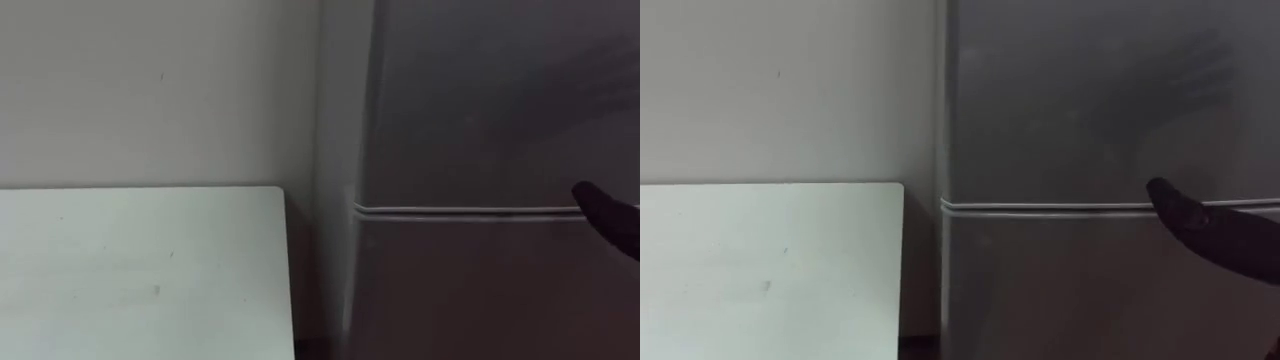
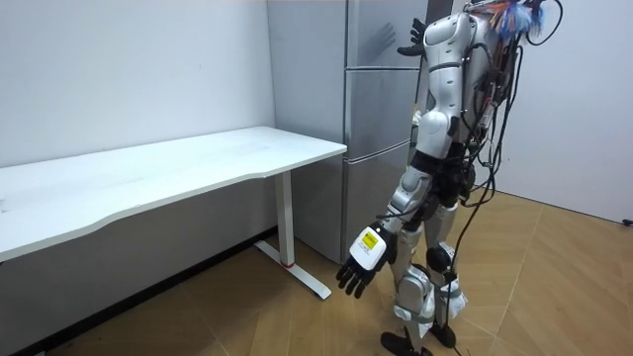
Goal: Put the bottle in the upper fridge
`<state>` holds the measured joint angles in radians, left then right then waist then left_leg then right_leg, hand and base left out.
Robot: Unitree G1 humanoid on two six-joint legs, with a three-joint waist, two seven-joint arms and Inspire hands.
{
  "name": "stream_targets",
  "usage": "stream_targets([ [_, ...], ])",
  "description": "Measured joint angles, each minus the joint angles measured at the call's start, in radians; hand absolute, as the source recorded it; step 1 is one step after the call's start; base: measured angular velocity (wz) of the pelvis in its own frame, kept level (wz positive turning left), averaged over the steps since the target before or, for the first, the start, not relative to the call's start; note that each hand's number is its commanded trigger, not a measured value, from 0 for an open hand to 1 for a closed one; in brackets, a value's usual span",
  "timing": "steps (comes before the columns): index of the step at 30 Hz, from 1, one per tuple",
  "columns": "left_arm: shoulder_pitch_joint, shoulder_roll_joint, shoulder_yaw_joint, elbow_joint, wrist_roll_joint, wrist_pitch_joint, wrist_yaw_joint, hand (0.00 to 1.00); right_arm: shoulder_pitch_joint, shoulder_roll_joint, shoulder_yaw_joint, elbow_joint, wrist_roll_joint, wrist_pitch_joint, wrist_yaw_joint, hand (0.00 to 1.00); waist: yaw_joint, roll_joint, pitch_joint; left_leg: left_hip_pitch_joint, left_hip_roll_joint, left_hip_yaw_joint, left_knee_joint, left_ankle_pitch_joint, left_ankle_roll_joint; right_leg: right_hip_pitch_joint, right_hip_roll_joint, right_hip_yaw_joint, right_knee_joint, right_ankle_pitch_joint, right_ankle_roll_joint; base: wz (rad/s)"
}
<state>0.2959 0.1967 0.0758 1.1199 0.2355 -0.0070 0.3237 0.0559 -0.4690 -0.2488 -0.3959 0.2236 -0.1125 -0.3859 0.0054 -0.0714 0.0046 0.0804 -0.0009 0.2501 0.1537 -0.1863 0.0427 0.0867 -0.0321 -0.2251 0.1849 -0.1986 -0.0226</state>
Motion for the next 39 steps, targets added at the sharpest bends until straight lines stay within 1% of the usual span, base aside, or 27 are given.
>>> stream_targets([
  [5, 0.0, 0.0, 0.0, 0.0, 0.004, 0.0, -0.019, 0.0, 0.0, 0.0, 0.011, 0.0, -0.068, -0.001, 0.022, 0.0, 0.002, -0.001, -0.0001, -0.002, 0.0, 0.0, 0.0, -0.001, -0.001, 0.003, 0.0, 0.0, -0.002, 0.0, 0.0, 0.0],
  [7, 0.0, 0.001, -0.001, -0.001, 0.013, 0.0, -0.025, 0.0, 0.0, 0.0, 0.038, 0.0, -0.122, -0.001, 0.025, 0.0, 0.001, -0.001, 0.0, -0.006, 0.0, -0.002, 0.001, -0.001, -0.001, 0.003, 0.001, -0.002, -0.003, 0.0, 0.0, 0.02],
  [10, -0.001, 0.001, -0.001, -0.003, 0.014, 0.0, -0.026, 0.0, 0.0, 0.0, 0.053, 0.0, -0.156, -0.001, 0.029, 0.0, 0.002, -0.002, -0.0006, -0.013, 0.0, -0.01, 0.008, -0.002, -0.002, 0.002, 0.0, -0.01, -0.014, 0.0, 0.0, 0.08],
  [13, -0.001, 0.001, -0.001, 0.0, 0.014, 0.0, -0.027, 0.0, 0.0, 0.0, 0.071, 0.0, -0.156, 0.0, 0.03, 0.0, 0.002, -0.004, -0.0005, -0.018, 0.0, -0.014, 0.011, -0.003, -0.002, 0.001, 0.0, -0.023, -0.015, 0.0, 0.0, 0.11],
  [21, 0.005, 0.002, -0.002, 0.0, 0.013, 0.001, -0.03, 0.0, 0.001, 0.0, 0.08, 0.007, -0.155, -0.001, 0.039, 0.0, 0.002, -0.008, -0.0004, -0.021, 0.0, -0.013, 0.012, -0.003, -0.002, 0.01, 0.0, -0.027, -0.016, 0.0, 0.0, 0.02],
  [22, 0.004, 0.002, -0.002, 0.0, 0.013, 0.001, -0.03, 0.0, 0.001, 0.0, 0.081, 0.021, -0.155, -0.01, 0.039, 0.0, 0.002, -0.007, 0.0004, -0.02, 0.0, -0.013, 0.013, -0.003, -0.002, 0.012, 0.0, -0.027, -0.017, 0.0, 0.0, 0.0],
  [23, 0.004, 0.002, -0.002, 0.0, 0.013, 0.001, -0.03, 0.0, 0.001, 0.0, 0.081, 0.028, -0.155, -0.014, 0.039, 0.0, 0.002, -0.01, -0.0012, -0.02, 0.0, -0.013, 0.013, -0.003, -0.002, 0.012, 0.0, -0.027, -0.017, 0.0, 0.0, 0.0],
  [26, 0.0, 0.002, -0.001, -0.001, 0.013, 0.002, -0.03, 0.0, 0.001, 0.0, 0.081, 0.06, -0.149, -0.026, 0.04, 0.0, 0.003, -0.013, -0.0024, -0.019, 0.001, -0.013, 0.015, -0.003, -0.002, 0.013, 0.0, -0.026, -0.017, 0.001, 0.001, 0.0],
  [27, -0.001, 0.001, -0.002, -0.001, 0.014, 0.002, -0.03, 0.0, 0.001, 0.0, 0.081, 0.077, -0.149, -0.032, 0.04, 0.0, 0.003, -0.012, -0.0024, -0.019, 0.001, -0.011, 0.016, -0.004, -0.002, 0.014, 0.0, -0.025, -0.017, 0.002, 0.001, 0.0],
  [29, -0.001, 0.002, -0.001, -0.001, 0.014, 0.002, -0.03, 0.0, 0.001, 0.0, 0.081, 0.094, -0.149, -0.033, 0.045, 0.0, 0.003, -0.008, -0.0032, -0.019, 0.002, -0.01, 0.016, -0.004, -0.001, 0.014, 0.0, -0.024, -0.016, 0.004, 0.001, 0.0],
  [30, 0.0, 0.002, -0.001, -0.001, 0.015, 0.004, -0.03, 0.0, 0.001, 0.0, 0.081, 0.112, -0.149, -0.039, 0.052, 0.0, 0.003, -0.006, -0.0043, -0.019, 0.002, -0.009, 0.016, -0.005, -0.001, 0.014, -0.001, -0.024, -0.016, 0.004, 0.001, 0.0],
  [33, 0.001, 0.002, 0.002, -0.004, 0.022, 0.007, -0.03, 0.0, 0.001, 0.001, 0.079, 0.155, -0.15, -0.042, 0.068, 0.0, 0.002, -0.001, -0.0065, -0.013, 0.002, -0.01, 0.016, -0.005, 0.0, 0.018, -0.001, -0.024, -0.017, 0.004, 0.001, 0.0],
  [36, 0.002, 0.002, 0.001, -0.013, 0.022, 0.008, -0.03, 0.0, 0.001, 0.001, 0.073, 0.201, -0.142, -0.041, 0.077, 0.0, -0.001, -0.001, -0.0066, -0.009, 0.003, -0.009, 0.017, -0.004, 0.0, 0.018, -0.001, -0.026, -0.017, 0.004, 0.001, 0.02],
  [39, 0.006, 0.002, 0.001, -0.034, 0.022, 0.01, -0.028, 0.0, 0.001, 0.0, 0.067, 0.243, -0.093, -0.04, 0.08, 0.0, -0.002, -0.002, -0.0064, -0.008, 0.003, -0.012, 0.017, -0.004, 0.0, 0.02, -0.001, -0.027, -0.017, 0.005, 0.001, 0.0],
])
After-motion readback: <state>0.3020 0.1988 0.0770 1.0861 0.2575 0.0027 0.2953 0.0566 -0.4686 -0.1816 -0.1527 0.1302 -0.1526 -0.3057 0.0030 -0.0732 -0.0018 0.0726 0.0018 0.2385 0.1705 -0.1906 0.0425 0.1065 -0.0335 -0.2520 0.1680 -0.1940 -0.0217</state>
